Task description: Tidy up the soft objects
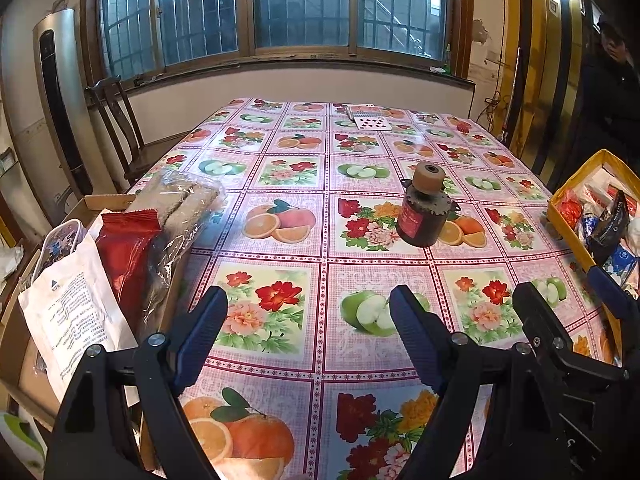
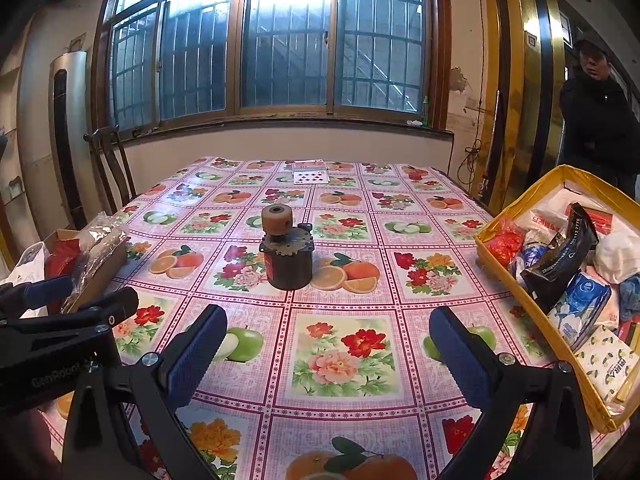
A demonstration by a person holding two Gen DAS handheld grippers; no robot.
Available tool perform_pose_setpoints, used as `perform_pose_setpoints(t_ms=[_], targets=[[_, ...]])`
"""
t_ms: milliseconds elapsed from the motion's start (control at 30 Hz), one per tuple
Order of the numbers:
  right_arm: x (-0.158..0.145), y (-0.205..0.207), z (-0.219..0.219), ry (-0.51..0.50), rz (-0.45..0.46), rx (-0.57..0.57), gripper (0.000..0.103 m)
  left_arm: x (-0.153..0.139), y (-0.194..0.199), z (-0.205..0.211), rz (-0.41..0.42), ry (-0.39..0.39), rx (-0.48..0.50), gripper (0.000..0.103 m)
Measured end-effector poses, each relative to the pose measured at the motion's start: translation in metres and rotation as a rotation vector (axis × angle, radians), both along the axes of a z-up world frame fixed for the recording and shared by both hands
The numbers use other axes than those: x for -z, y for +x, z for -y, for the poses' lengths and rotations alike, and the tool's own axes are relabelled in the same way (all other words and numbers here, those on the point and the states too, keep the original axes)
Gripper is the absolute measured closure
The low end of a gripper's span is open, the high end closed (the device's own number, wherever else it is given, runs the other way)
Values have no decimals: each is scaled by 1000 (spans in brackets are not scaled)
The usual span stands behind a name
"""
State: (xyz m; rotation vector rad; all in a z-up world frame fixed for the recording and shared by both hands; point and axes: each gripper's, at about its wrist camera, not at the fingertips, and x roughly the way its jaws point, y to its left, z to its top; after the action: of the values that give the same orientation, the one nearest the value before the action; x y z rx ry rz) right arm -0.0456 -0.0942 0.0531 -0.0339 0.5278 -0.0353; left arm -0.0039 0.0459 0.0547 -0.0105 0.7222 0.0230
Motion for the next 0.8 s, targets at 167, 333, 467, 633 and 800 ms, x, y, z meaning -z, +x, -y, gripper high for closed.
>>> perform_pose_setpoints(t_ms=[167,333,467,633,800], targets=[[0,0,-1,-4,1,1,1,0,0,-1,0,-1,1,19],[0,0,-1,1,0,1,1,1,2,-1,-21,-19,9,19],[1,0,1,13,-3,3,1,1,2,-2,-21,-32,12,17],[2,0,0,19,-10,0,1,1,2,-2,-20,-21,8,17],[2,-2,-4,11,-8,-6,1,1,1,-5,-18,-22,5,17]])
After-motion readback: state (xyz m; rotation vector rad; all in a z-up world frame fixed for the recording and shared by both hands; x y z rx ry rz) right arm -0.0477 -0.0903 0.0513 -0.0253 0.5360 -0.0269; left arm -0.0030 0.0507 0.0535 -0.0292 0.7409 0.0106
